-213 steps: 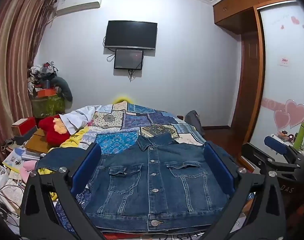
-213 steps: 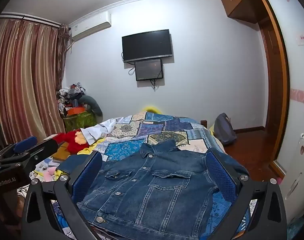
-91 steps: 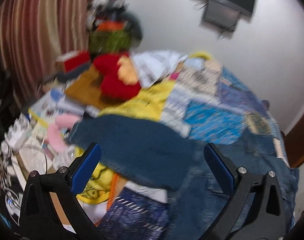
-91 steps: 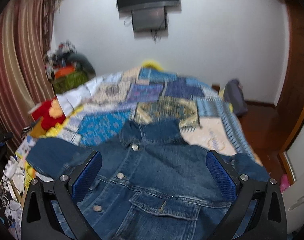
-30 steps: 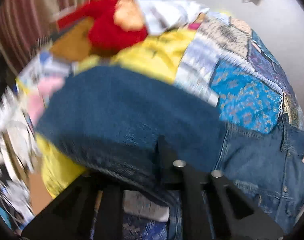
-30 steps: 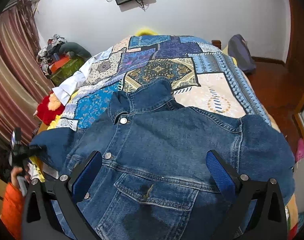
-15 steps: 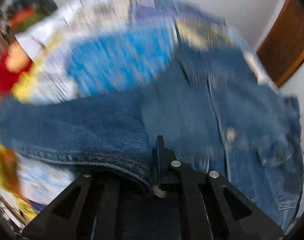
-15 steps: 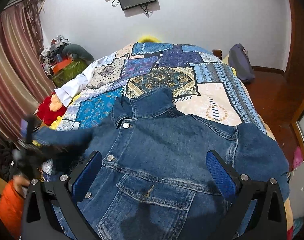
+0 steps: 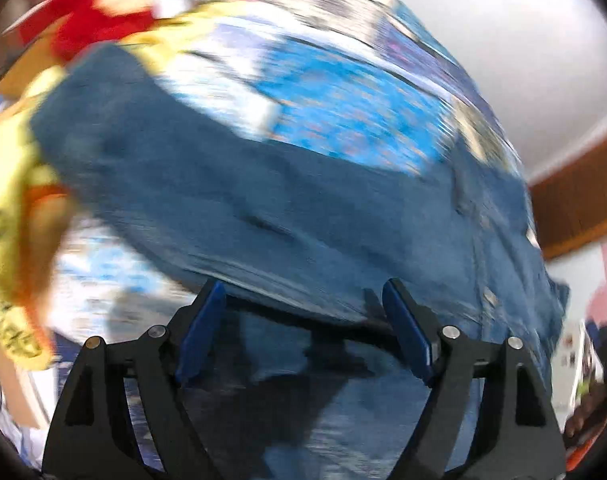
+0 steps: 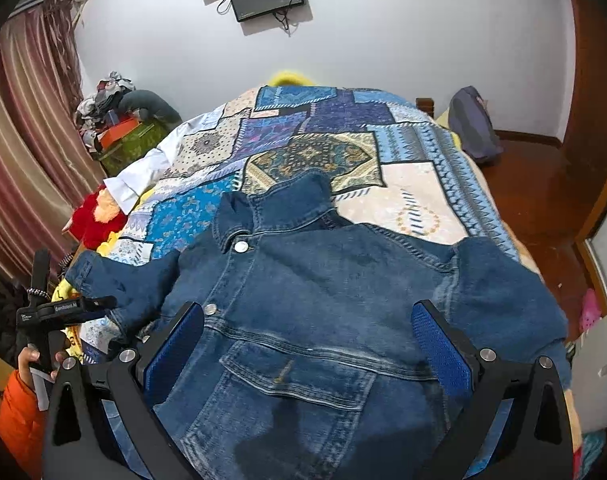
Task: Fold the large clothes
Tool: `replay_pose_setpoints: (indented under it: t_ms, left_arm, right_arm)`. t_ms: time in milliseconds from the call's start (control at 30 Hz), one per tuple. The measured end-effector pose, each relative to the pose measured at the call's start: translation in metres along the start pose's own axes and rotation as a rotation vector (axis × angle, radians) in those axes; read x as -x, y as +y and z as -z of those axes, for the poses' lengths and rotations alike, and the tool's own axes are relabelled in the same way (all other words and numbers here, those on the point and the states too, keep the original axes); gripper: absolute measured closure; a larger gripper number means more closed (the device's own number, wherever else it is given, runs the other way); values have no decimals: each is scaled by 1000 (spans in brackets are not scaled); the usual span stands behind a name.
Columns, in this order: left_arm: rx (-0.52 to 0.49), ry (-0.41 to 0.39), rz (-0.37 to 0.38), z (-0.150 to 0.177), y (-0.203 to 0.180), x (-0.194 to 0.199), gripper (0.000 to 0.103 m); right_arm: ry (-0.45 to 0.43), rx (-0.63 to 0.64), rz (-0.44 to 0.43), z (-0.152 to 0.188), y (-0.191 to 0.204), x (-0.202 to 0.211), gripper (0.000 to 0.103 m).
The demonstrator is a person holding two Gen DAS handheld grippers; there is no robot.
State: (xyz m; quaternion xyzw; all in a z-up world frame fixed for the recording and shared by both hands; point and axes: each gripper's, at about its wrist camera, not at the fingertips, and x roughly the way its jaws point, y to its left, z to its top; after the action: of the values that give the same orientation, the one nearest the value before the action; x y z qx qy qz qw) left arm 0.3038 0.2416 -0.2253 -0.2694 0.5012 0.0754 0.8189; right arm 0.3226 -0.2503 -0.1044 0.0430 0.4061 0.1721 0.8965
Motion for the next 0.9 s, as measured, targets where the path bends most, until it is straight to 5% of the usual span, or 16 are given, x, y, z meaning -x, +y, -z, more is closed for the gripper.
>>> replay_pose_setpoints:
  t_ms: [200,300,333,533,600,767,900]
  left_arm:
    - [142,-38,-44,-17,60,-2,24]
    - [100,-44,-113,-28,57,-15,61]
    - [76,-43,-182,-31,52,-19,83]
    - [-127,-178,-308,-36,-7,-6,93]
    - [-185,-233,-277,-40,-37,12,93]
    - [-333,-329,-24,-43,-124,68,93]
    - [-455,-327,126,-30,-191,85,93]
  right_arm:
    - [8,52,-20,-4,24,-11,0]
    - [8,62,-33,-4,33,-14,0]
    - [9,66,-35,-4,35,-15,0]
    - [11,105,-14,-1,38,-16,0]
    - [13,104,-5,-2,34,-17,0]
    - [-7,45,-1,-6,17,-9,0]
    - [-37,-6,-5,-9,4,4,0]
